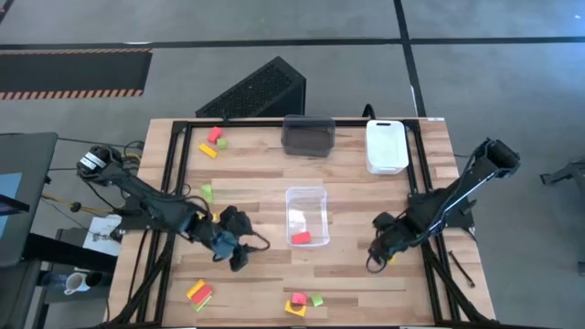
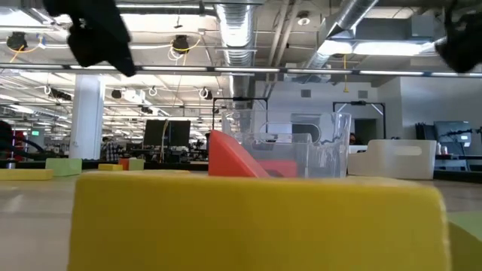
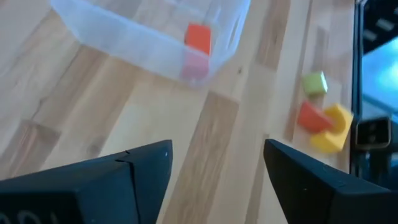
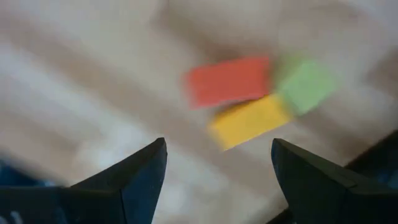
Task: Sort & place blocks by color
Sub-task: Put the green block into the white bin
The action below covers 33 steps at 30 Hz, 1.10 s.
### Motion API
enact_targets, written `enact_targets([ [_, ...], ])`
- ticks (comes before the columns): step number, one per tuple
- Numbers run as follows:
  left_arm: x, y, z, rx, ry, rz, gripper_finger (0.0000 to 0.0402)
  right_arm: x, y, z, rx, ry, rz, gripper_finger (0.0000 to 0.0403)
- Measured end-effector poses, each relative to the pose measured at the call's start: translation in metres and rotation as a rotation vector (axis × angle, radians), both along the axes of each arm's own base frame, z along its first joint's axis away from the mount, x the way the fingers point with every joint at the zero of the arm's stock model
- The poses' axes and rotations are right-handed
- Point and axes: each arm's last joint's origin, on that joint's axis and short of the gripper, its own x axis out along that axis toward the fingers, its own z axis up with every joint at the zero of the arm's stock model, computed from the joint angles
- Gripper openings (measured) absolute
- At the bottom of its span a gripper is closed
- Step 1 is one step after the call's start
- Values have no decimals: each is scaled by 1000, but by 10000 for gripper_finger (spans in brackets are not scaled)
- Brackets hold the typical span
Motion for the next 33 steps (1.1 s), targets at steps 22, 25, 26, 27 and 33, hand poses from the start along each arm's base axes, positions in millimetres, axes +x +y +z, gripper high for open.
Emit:
enact_targets([
  [22, 20, 28, 6, -115, -63, 82, 263, -39, -37, -48, -10, -48, -256, 275],
  [25, 20, 28, 6, -111, -65, 87, 263, -39, -36, -48, -3, -53, -255, 244],
  [26, 20, 28, 6, -107, -66, 90, 263, -38, -36, -48, 1, -57, -255, 232],
  [27, 20, 28, 6, -104, -67, 94, 263, -38, -36, -48, 4, -60, -255, 218],
  [33, 20, 28, 6, -103, -67, 95, 263, -37, -35, -48, 3, -59, -252, 132],
])
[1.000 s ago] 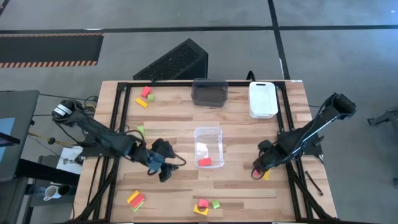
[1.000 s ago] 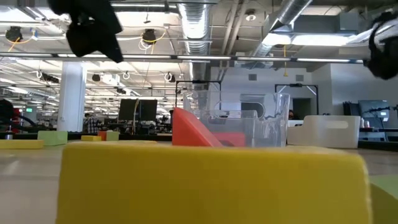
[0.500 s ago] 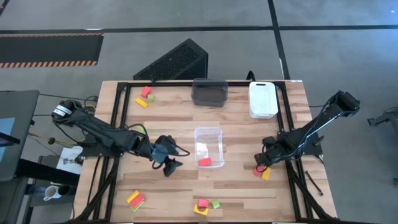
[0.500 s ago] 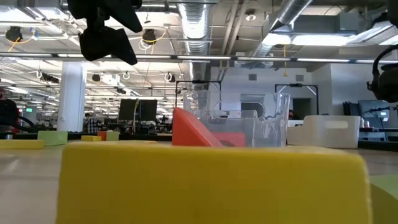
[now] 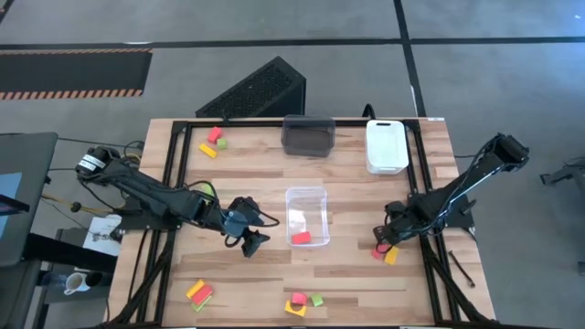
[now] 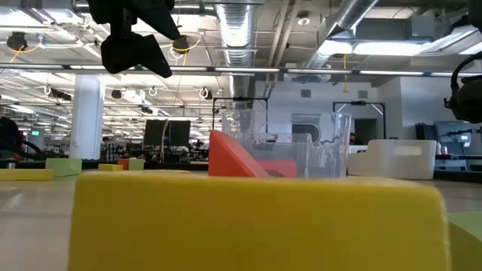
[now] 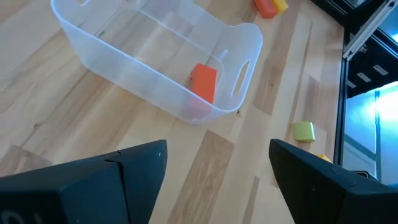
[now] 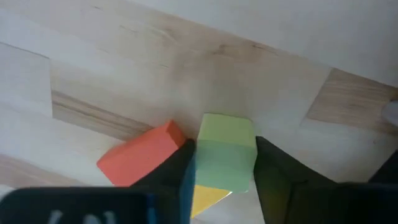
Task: Sort & place blocks by color
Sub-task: Put the green block into the white bin
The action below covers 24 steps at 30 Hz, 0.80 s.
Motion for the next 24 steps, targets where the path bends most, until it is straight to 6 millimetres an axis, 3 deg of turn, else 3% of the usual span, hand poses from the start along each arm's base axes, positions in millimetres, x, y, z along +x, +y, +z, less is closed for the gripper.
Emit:
enact_targets([
  [6, 0, 0, 0, 1, 0, 0, 263, 1, -1, 6, -1, -20, 24, 120],
  [11, 0, 0, 0, 6, 0, -6, 263, 6, -5, 30, -53, -84, 19, 143],
  [15, 0, 0, 0, 9, -7, -12, 263, 10, -15, 54, -125, -143, 5, 135],
  [24, 11, 12, 13, 95, -140, -85, 263, 8, -56, 111, -340, -267, -75, 134],
])
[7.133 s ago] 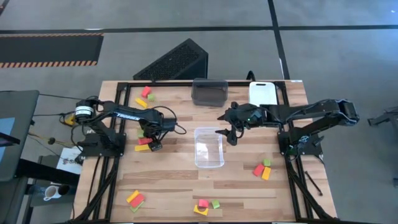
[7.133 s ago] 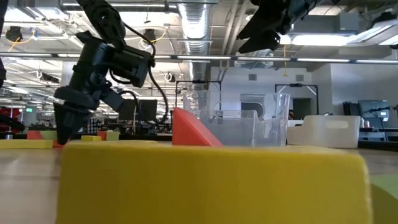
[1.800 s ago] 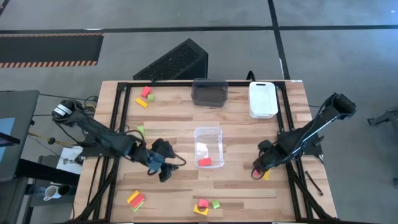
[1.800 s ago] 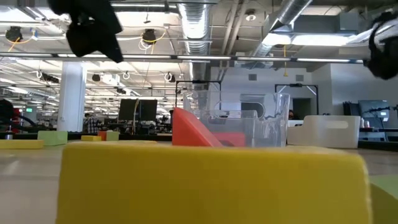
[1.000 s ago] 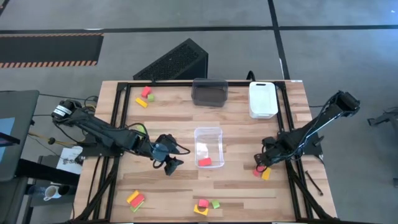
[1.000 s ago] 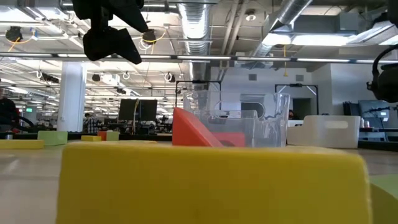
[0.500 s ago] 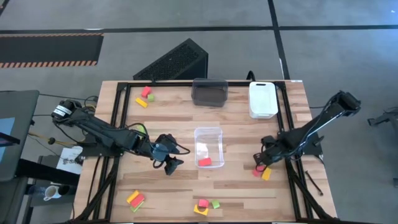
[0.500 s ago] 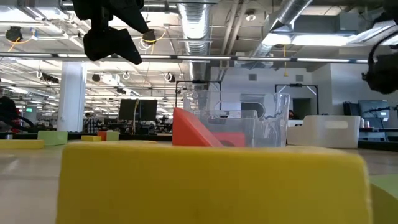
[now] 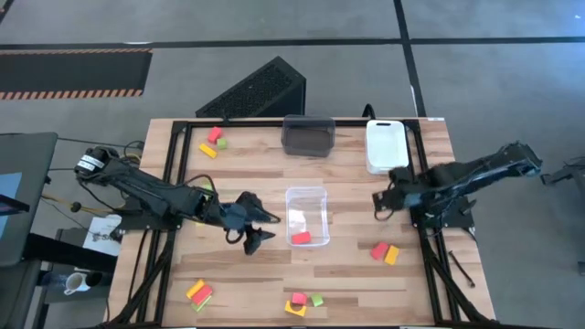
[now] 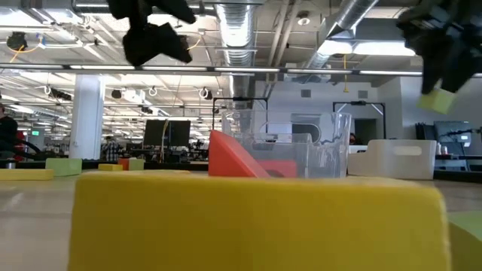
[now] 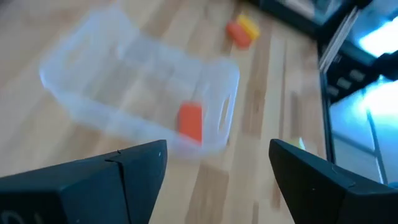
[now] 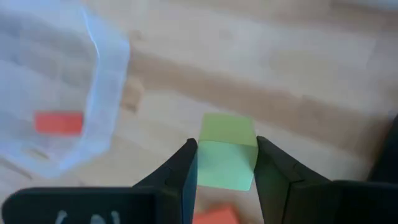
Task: Sort & place blocks by color
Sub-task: Put the green block into the white bin
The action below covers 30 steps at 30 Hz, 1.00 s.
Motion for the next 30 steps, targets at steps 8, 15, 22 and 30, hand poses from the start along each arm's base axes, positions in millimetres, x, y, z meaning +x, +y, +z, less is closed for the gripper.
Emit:
enact_targets([
  [8, 6, 54, 25, 56, -170, 164, 263, -11, -56, 12, -192, 50, -45, 131],
  [15, -20, 108, 32, 110, -76, 438, 263, -14, -111, 13, -322, 122, -74, 133],
  [22, -42, 134, 31, 131, 35, 548, 263, -9, -168, -9, -274, 201, -68, 134],
  [30, -66, 148, 18, 189, 280, 599, 263, -5, -198, -38, -158, 287, -86, 138],
])
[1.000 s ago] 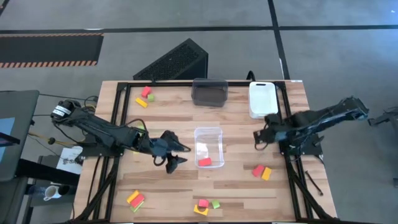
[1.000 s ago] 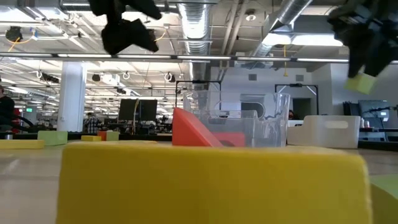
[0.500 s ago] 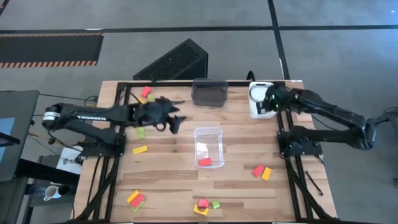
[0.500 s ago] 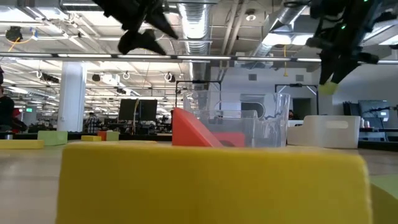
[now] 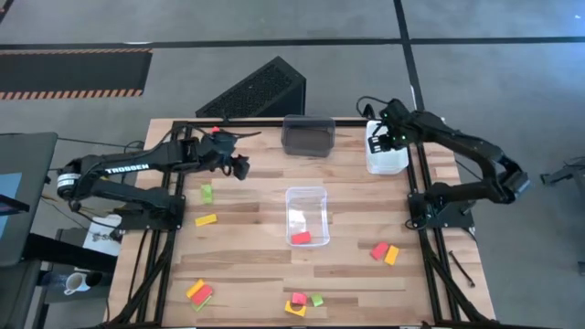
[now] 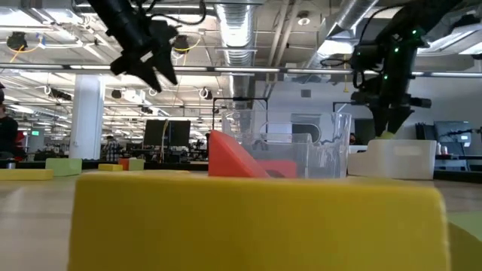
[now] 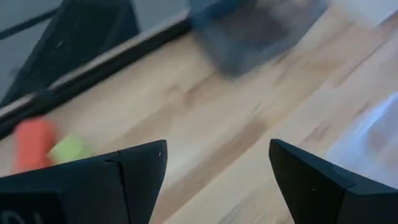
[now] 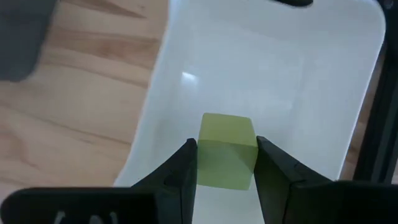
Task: Sort & place blocks by color
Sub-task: Put the green block into the white bin, then put the yellow block into the black bin
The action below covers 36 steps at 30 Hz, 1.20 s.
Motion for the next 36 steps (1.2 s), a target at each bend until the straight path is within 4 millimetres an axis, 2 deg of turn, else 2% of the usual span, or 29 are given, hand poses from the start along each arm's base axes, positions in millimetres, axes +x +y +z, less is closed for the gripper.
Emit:
enact_targets([
  [4, -5, 1, -3, 0, 65, -16, 263, 2, -5, -7, 25, 19, -7, 159],
  [11, -5, 1, -3, 19, 96, -58, 263, 3, -6, -8, 24, 14, -13, 224],
  [15, -7, 4, -3, 29, 107, -54, 263, 1, -3, -2, 2, -3, -13, 251],
  [19, -9, 10, -3, 31, 111, -32, 263, -1, 3, 9, -51, -53, -10, 254],
  [24, -10, 19, -1, 56, 98, -11, 263, 2, 23, 33, -136, -204, 45, 255],
  [29, -14, 29, -1, 59, 93, 35, 263, 9, 54, 55, -204, -347, 133, 255],
  [36, -23, 42, -2, 6, 70, 151, 263, 21, 94, 67, -182, -478, 273, 255],
])
